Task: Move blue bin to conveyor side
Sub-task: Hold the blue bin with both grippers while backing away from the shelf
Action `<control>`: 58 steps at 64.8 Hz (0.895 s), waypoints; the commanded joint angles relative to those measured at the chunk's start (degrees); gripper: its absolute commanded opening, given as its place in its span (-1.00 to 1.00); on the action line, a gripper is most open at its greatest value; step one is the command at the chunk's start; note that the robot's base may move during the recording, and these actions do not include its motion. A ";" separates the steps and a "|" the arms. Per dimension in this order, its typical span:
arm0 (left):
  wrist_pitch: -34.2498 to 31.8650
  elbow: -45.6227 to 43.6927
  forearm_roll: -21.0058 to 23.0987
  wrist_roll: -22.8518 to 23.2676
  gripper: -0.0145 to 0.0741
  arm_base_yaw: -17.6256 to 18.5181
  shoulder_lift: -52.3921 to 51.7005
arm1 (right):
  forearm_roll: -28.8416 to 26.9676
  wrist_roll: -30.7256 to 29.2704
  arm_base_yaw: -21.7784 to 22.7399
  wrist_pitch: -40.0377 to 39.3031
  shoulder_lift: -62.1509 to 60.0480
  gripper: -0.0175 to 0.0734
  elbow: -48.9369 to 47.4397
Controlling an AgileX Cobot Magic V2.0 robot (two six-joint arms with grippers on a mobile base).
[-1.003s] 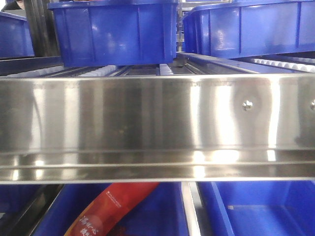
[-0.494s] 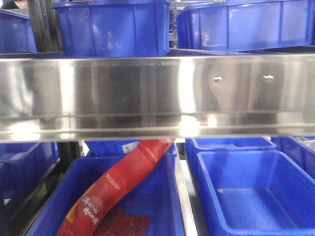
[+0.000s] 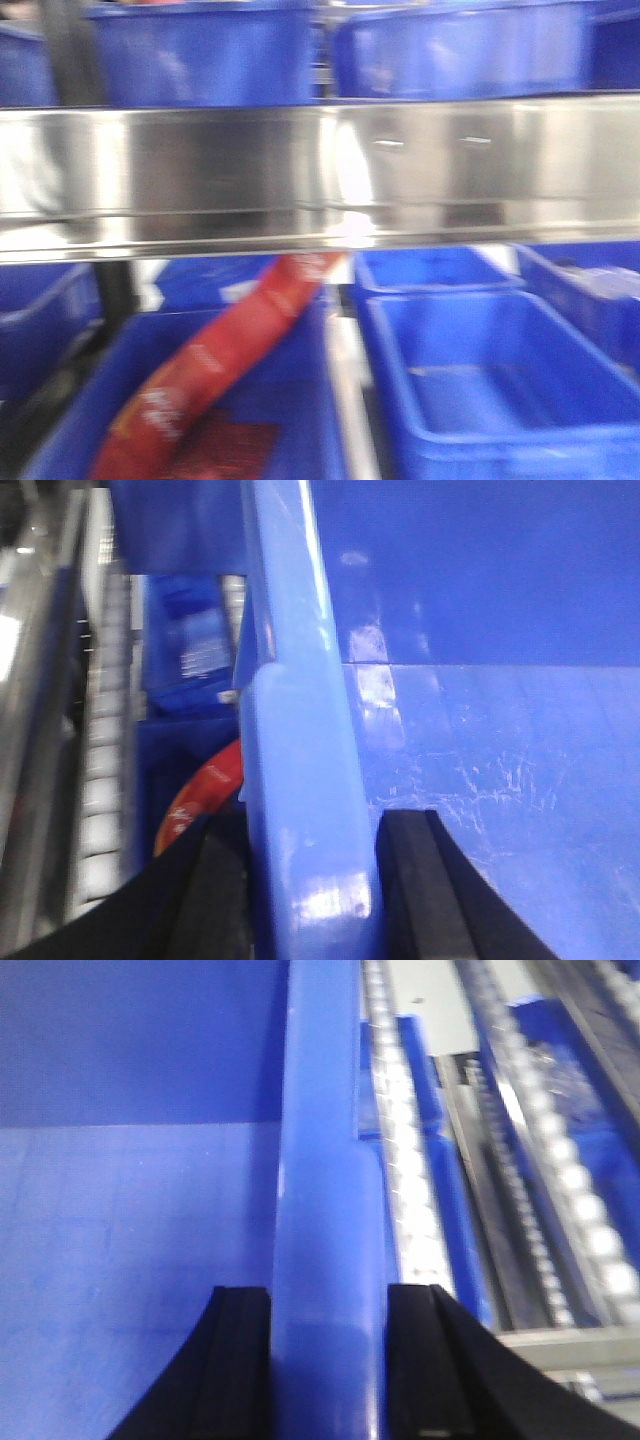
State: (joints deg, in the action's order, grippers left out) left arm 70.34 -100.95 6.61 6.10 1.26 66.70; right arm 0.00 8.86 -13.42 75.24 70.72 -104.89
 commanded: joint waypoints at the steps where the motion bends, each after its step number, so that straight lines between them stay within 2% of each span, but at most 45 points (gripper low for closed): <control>1: -5.76 -0.85 -0.73 -0.93 -0.73 0.09 -1.09 | 4.32 -0.50 0.34 -5.27 -1.12 -0.81 -0.73; 58: -5.76 -0.85 -0.73 -0.93 -0.73 0.09 -1.09 | 4.32 -0.50 0.34 -5.27 -1.12 -0.81 -0.73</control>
State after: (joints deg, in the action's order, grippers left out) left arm 70.34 -100.95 6.72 6.10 1.26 66.70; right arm 0.00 8.86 -13.42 75.24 70.72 -104.89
